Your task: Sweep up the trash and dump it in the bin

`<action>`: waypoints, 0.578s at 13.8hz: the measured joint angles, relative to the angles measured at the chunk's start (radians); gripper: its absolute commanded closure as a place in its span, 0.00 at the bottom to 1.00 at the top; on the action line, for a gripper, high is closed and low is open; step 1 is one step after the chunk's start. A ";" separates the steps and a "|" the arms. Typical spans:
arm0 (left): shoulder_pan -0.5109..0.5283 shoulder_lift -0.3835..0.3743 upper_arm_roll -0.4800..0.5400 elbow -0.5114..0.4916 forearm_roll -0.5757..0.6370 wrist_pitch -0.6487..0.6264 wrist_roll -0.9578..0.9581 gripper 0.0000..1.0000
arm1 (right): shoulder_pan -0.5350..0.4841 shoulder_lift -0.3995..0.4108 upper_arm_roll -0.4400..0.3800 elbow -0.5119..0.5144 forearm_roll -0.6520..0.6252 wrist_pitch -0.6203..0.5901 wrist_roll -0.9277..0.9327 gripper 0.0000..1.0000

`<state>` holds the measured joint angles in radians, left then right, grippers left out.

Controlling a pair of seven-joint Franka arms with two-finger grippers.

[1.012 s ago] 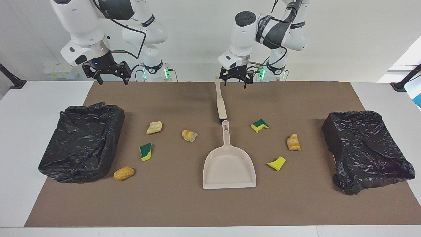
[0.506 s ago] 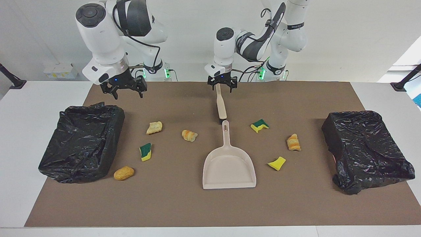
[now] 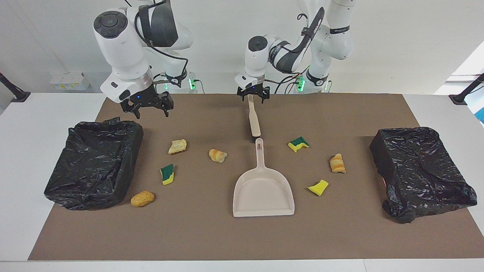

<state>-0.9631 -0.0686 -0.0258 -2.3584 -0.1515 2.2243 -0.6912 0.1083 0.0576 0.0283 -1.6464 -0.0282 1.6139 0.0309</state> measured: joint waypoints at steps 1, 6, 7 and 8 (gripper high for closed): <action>-0.001 0.000 0.000 -0.001 -0.017 0.000 0.000 0.00 | 0.012 0.003 0.001 0.000 0.008 0.000 0.000 0.00; -0.001 0.000 0.000 -0.004 -0.040 0.000 -0.036 0.17 | 0.097 0.028 0.003 0.000 0.013 0.002 0.063 0.00; -0.001 0.000 0.000 -0.004 -0.045 -0.001 -0.046 0.20 | 0.107 0.033 0.004 0.000 0.018 0.008 0.066 0.00; -0.001 0.000 0.000 -0.005 -0.052 -0.001 -0.058 0.22 | 0.113 0.037 0.004 0.001 0.027 0.021 0.069 0.00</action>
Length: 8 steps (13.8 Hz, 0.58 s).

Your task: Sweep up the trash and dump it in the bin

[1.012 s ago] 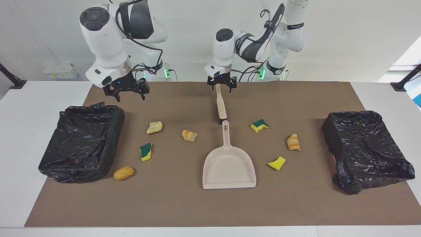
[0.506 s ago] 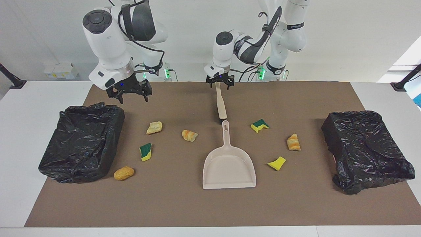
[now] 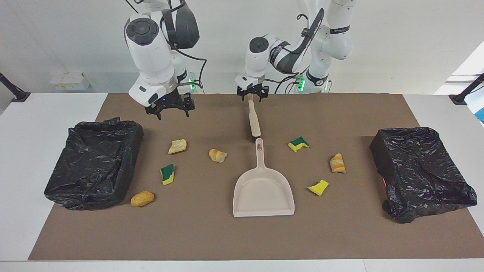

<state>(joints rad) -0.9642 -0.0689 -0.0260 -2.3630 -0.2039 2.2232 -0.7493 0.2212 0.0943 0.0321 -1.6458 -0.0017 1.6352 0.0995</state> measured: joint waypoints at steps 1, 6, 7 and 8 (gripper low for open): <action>0.000 0.000 0.000 -0.001 -0.006 0.000 -0.009 0.26 | 0.008 0.003 0.000 0.001 0.003 0.010 0.008 0.00; 0.000 0.000 0.000 -0.003 -0.018 -0.001 -0.023 0.56 | 0.022 0.013 0.000 0.001 0.003 0.015 0.029 0.00; 0.000 0.000 0.000 -0.003 -0.020 -0.001 -0.025 0.68 | 0.024 0.014 0.000 0.001 0.003 0.015 0.029 0.00; 0.000 0.000 0.001 -0.003 -0.021 -0.001 -0.027 0.81 | 0.026 0.016 0.000 0.001 0.003 0.015 0.029 0.00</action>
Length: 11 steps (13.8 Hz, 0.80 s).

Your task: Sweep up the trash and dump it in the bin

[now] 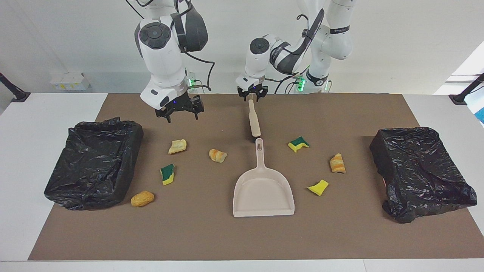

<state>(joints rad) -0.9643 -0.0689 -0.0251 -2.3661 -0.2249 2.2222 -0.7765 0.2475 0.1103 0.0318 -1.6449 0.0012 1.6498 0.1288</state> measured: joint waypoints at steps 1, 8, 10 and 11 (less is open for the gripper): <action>0.000 0.000 0.001 0.000 0.000 -0.001 -0.001 0.91 | 0.004 0.004 0.000 0.000 0.000 0.000 0.000 0.00; 0.038 -0.006 0.024 0.014 0.002 -0.031 0.129 1.00 | 0.063 0.036 0.000 0.000 0.000 0.045 0.064 0.00; 0.087 -0.015 0.026 0.028 0.042 -0.095 0.222 1.00 | 0.086 0.054 0.000 0.000 0.000 0.070 0.074 0.00; 0.121 -0.019 0.028 0.038 0.079 -0.136 0.291 1.00 | 0.095 0.066 0.000 -0.001 0.000 0.101 0.082 0.00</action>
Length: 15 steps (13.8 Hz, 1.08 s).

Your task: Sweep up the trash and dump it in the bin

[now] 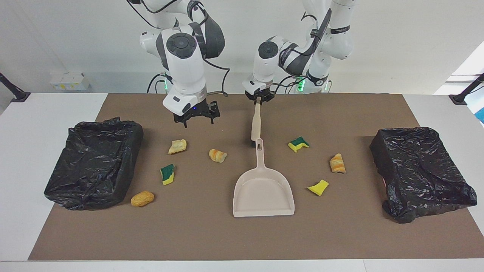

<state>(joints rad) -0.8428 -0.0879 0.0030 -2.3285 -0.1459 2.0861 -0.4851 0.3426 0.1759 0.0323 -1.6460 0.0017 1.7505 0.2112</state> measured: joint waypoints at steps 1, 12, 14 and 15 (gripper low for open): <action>0.033 -0.006 0.003 0.008 0.024 -0.046 0.064 1.00 | 0.004 0.010 0.000 0.000 0.002 0.033 0.007 0.00; 0.520 -0.003 0.009 0.043 0.087 -0.169 0.566 1.00 | 0.221 0.233 0.004 -0.007 0.013 0.337 0.351 0.00; 0.569 0.028 0.009 0.105 0.131 -0.170 0.606 1.00 | 0.256 0.273 0.003 0.012 -0.021 0.355 0.388 0.02; 0.583 0.043 0.009 0.144 0.136 -0.175 0.613 1.00 | 0.261 0.286 0.003 0.022 -0.030 0.370 0.389 0.05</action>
<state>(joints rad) -0.2602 -0.0445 0.0121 -2.1845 -0.0098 1.9111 0.1278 0.6037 0.4620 0.0349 -1.6240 -0.0281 2.1207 0.5998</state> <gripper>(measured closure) 0.736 0.000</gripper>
